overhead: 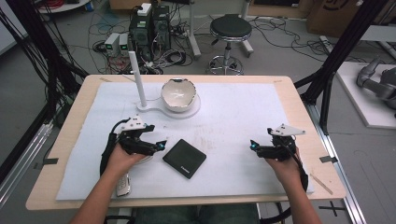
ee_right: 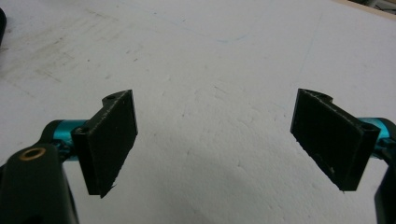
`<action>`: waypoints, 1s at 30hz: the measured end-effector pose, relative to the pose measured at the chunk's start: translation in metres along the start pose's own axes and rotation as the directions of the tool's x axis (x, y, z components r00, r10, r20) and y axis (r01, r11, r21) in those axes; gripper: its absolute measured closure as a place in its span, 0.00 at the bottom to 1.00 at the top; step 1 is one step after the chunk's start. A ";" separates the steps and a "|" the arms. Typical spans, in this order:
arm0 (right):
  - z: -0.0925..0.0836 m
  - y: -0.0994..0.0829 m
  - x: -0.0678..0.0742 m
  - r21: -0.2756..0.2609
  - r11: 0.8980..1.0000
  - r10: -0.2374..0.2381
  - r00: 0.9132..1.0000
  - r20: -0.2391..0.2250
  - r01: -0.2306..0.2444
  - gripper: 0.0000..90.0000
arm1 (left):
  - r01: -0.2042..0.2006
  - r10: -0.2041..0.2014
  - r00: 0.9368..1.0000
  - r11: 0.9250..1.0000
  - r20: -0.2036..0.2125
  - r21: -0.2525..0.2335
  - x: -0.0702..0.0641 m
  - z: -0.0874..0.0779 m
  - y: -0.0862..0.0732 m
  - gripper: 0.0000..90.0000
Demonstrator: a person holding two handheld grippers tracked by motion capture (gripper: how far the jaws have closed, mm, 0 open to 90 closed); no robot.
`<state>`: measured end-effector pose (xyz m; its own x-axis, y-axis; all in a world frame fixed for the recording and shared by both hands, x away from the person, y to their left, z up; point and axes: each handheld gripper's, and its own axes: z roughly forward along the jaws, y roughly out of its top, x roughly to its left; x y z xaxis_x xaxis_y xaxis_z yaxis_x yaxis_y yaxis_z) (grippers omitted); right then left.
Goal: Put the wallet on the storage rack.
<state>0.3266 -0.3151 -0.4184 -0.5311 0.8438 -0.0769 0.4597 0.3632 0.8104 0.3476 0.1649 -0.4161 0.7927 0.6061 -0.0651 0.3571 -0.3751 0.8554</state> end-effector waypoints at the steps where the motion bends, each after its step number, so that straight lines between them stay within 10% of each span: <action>1: -0.002 -0.002 -0.001 -0.001 1.000 0.003 1.000 0.002 -0.003 0.16 | 0.003 -0.003 1.000 1.000 0.011 0.001 -0.001 0.003 0.001 0.18; 12: -0.018 -0.013 -0.008 -0.001 1.000 0.030 0.999 0.034 -0.030 0.16 | -0.032 0.024 0.996 0.996 0.088 0.084 -0.016 0.036 0.005 0.19; 21: -0.025 -0.016 -0.010 -0.013 0.999 0.033 0.998 0.045 -0.032 0.16 | -0.066 0.045 0.993 0.977 0.107 0.203 -0.021 0.051 0.000 0.22; 30: -0.024 -0.016 -0.010 -0.012 1.000 0.028 0.999 0.046 -0.028 0.16 | 0.019 -0.063 0.983 0.970 0.174 0.241 -0.020 0.050 -0.001 0.49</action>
<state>0.3073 -0.3384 -0.4165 -0.4847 0.8710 -0.0802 0.4659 0.3347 0.8191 0.3563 0.1181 -0.4416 0.8426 0.4972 -0.2070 0.4808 -0.5214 0.7049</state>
